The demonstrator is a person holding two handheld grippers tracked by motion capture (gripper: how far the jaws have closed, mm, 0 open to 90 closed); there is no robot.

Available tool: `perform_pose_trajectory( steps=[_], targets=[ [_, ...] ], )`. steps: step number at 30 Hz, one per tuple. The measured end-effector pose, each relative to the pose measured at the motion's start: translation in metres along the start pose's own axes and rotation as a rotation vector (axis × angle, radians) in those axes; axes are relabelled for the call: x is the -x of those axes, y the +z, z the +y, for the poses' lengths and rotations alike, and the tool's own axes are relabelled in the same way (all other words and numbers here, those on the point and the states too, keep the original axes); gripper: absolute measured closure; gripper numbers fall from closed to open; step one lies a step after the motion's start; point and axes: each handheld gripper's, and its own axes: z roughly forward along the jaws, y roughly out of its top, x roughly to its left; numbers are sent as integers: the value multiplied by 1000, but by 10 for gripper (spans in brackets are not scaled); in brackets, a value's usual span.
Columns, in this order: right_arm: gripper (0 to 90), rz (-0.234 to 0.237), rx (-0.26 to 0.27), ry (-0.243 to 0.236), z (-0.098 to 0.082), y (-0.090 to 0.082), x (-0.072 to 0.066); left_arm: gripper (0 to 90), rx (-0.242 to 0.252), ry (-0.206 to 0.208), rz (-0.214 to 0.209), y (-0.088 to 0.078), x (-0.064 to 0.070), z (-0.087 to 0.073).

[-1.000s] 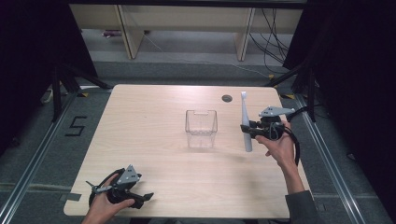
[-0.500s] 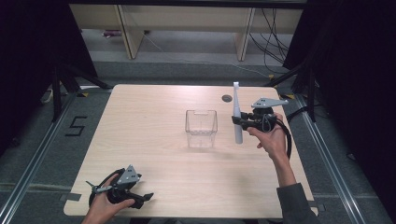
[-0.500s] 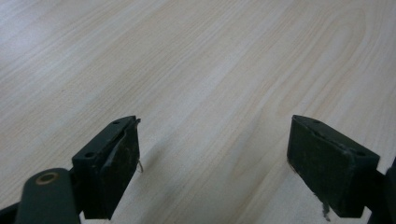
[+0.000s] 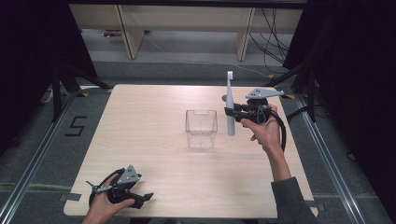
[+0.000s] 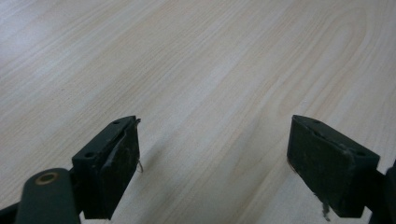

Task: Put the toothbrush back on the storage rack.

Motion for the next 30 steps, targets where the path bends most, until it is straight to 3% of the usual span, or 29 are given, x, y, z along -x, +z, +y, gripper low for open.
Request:
perform_pose_trajectory(
  steps=[4,7,8,16,20,21,22,24,27,30],
  targets=[
    [668,24,6,15,11,5,-7,167,-3,7,-2,0,-1,0],
    [669,32,18,-15,18,12,-9,166,0,-7,-1,0,0,0],
    [669,40,9,5,20,13,-12,166,1,-11,-1,0,1,0],
    [668,76,-1,-23,34,34,-23,166,2,-8,0,0,1,0],
    [668,76,-20,-16,35,46,-25,166,2,-11,1,0,1,0],
    [668,75,-18,-34,35,49,-24,166,1,-10,1,-1,1,0],
    [668,76,-36,1,33,51,-26,166,2,-9,1,-1,1,0],
    [668,72,-30,-27,32,59,-22,166,3,-6,0,-1,0,0],
    [669,62,-31,-10,31,65,-22,166,2,-8,-1,0,0,0],
    [668,58,-53,-25,30,70,-19,166,3,-5,0,-1,0,0]
  ],
)
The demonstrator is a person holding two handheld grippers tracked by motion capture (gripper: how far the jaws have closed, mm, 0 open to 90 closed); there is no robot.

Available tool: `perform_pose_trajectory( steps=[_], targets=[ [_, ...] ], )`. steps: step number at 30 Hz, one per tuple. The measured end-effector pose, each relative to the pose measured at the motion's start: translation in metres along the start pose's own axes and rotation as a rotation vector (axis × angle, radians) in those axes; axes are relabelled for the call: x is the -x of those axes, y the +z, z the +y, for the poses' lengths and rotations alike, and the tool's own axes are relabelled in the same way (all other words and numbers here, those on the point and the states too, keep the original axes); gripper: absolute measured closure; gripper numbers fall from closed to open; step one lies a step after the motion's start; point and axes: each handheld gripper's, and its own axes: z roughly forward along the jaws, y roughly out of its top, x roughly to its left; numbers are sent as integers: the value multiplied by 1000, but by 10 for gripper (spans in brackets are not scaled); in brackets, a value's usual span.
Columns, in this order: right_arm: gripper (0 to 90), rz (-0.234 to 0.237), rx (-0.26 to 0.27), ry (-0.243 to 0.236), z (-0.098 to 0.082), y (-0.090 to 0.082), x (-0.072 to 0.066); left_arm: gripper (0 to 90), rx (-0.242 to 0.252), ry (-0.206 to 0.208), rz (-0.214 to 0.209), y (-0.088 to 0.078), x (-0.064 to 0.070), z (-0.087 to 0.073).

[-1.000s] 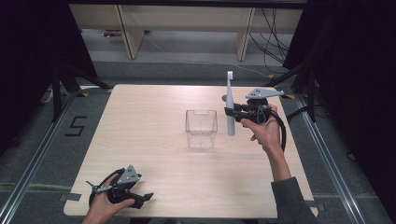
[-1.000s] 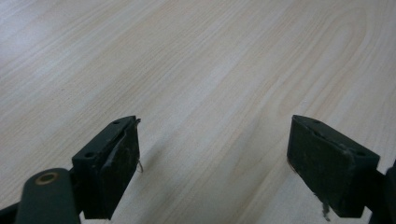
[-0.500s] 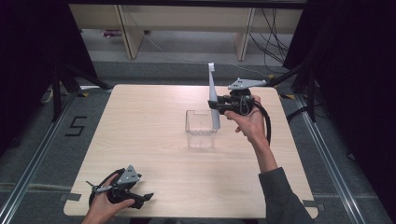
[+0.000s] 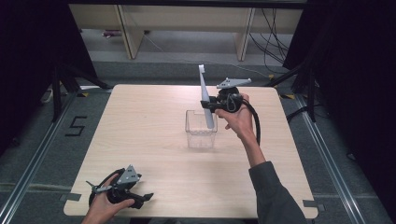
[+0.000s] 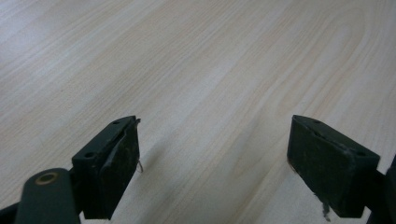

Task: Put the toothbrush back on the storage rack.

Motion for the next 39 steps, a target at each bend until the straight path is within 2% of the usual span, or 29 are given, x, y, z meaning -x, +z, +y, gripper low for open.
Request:
perform_pose_trajectory(
  steps=[1,4,5,6,8,10,12,14,16,17,18,19,21,23,24,27,28,29,30,33,34,35,36,38,39],
  targets=[
    [668,9,-5,7,-1,3,0,166,0,0,0,0,0,0],
    [668,-14,-16,-7,-3,10,1,166,0,-2,0,0,0,0],
    [668,-11,-37,-7,-4,12,1,166,0,-2,-1,0,0,0],
    [668,-4,-34,4,-5,15,0,166,0,-2,-1,0,0,0],
    [668,-3,-61,-10,-6,19,0,166,0,-2,-1,0,0,0],
    [668,-15,-86,-5,-8,23,-3,166,-1,13,-2,0,-1,0],
    [668,-17,-102,-1,-10,28,-4,166,-1,9,-4,0,0,0],
    [668,-19,-125,-19,-12,31,-5,166,-1,12,-4,0,-1,0],
    [668,-14,-141,5,-15,33,-7,166,-3,11,-4,0,-1,0],
    [668,-18,-142,-14,-18,37,-6,166,-1,10,-4,0,-1,0],
    [668,-30,-133,-14,-20,40,-6,166,-1,11,-4,0,-1,0],
    [668,-27,-161,-21,-21,40,-5,166,0,11,-6,0,0,0],
    [668,-28,-164,-3,-24,44,-6,166,-5,11,-5,0,0,0],
    [668,-33,-174,-22,-26,47,-5,166,0,9,-3,1,-1,0],
    [668,-23,-199,-15,-26,48,-6,166,-8,0,-4,0,0,0],
    [668,-31,-199,-33,-29,53,-6,166,0,-1,-3,0,0,0],
    [668,-17,-225,-13,-29,52,-7,166,0,-1,-3,0,0,0],
    [668,-15,-225,-40,-30,53,-6,165,-1,-1,-3,0,0,0],
    [668,-16,-225,-26,-31,54,-7,166,-1,-2,-3,0,0,0],
    [668,-16,-251,-25,-33,56,-6,166,0,0,-3,0,0,0],
    [668,-15,-254,-36,-34,58,-5,165,-1,10,-4,0,-1,0],
    [668,-15,-247,-35,-36,60,-5,166,-1,2,-4,0,0,0],
    [668,-18,-269,-40,-35,59,-5,166,-1,-4,-5,0,0,0],
    [668,-19,-276,-49,-37,60,-5,166,0,-2,-4,0,0,0],
    [667,-15,-295,-30,-37,60,-6,166,-1,-3,-4,0,0,0]
  ],
)
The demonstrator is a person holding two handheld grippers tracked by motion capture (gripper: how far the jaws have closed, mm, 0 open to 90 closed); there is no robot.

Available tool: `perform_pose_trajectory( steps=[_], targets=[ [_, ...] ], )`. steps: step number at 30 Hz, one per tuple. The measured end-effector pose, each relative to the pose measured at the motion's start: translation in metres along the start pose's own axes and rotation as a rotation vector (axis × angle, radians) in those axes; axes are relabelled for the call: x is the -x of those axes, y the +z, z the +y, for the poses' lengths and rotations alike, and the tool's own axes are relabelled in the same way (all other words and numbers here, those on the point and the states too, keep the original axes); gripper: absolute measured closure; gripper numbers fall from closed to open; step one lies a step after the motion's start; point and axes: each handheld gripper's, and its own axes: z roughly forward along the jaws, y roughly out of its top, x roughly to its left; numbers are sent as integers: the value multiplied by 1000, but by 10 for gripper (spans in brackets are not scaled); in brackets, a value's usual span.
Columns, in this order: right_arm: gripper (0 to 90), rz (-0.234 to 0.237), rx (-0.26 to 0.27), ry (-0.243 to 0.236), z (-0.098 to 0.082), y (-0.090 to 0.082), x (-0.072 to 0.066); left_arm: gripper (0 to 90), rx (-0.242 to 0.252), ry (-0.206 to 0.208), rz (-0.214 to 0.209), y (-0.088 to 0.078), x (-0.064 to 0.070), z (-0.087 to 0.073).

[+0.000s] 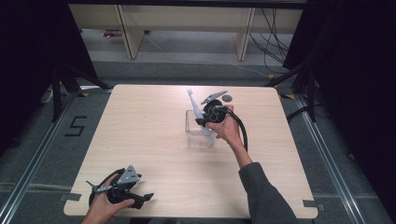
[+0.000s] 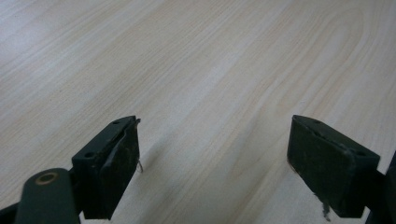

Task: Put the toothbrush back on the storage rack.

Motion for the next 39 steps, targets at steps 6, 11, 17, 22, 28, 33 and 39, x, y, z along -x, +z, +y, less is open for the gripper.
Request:
perform_pose_trajectory(
  steps=[6,11,17,22,28,33,39],
  targets=[
    [667,-12,-28,-9,0,4,0,166,-1,0,-1,0,0,0],
    [667,-16,-66,10,0,8,-3,165,0,-5,-4,0,0,0],
    [664,-23,-63,-31,3,15,-4,166,0,1,-2,0,0,0],
    [663,-24,-70,-35,6,18,-7,165,0,3,0,0,0,0],
    [655,-36,-116,16,8,18,-13,165,-1,1,-2,0,0,0],
    [647,-29,-62,-78,9,18,-9,165,-2,6,-2,0,0,0],
    [593,-33,-35,-36,9,5,-13,165,-2,4,-2,0,0,0]
  ],
)
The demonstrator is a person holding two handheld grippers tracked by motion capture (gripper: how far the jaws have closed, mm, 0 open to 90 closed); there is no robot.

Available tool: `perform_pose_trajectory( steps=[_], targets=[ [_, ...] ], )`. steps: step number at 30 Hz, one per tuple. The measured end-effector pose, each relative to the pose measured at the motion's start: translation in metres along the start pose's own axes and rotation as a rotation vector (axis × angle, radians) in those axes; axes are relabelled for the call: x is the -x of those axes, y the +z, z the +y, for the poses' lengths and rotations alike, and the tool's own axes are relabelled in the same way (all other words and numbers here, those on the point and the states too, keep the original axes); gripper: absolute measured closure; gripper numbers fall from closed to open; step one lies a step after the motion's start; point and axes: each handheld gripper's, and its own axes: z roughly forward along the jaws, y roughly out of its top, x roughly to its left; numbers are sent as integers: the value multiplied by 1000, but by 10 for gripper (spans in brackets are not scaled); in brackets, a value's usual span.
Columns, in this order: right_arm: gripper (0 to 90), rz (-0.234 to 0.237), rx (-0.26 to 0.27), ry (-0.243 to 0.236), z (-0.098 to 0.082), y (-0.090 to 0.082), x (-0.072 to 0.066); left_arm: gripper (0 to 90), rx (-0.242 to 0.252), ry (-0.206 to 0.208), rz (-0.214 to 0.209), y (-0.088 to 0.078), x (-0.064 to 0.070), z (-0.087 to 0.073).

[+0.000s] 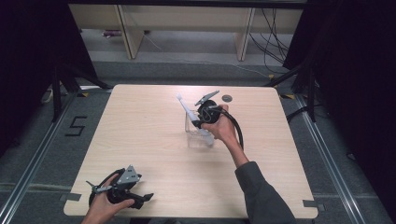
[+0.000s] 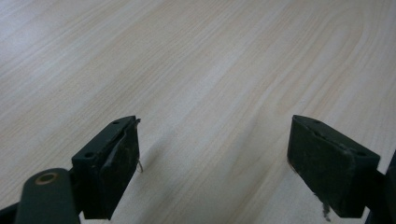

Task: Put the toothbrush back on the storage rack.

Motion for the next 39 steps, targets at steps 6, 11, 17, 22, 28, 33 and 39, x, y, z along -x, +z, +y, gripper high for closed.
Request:
perform_pose_trajectory(
  steps=[6,11,17,22,28,33,39],
  targets=[
    [539,-8,38,-31,-2,-14,-1,165,-1,-1,0,0,0,0],
    [495,8,72,-35,-7,-26,-2,165,6,-4,-1,1,0,0],
    [471,17,93,-30,-12,-39,-4,166,4,-3,-1,1,0,0],
    [454,14,111,-14,-17,-45,-3,165,6,-8,2,1,0,-1],
    [441,11,146,-3,-24,-48,-1,165,4,-7,1,1,0,-1],
    [439,26,170,13,-30,-54,-3,165,3,-5,0,1,-1,-1],
    [439,41,195,11,-39,-61,-1,165,4,-2,0,1,0,-1]
  ],
)
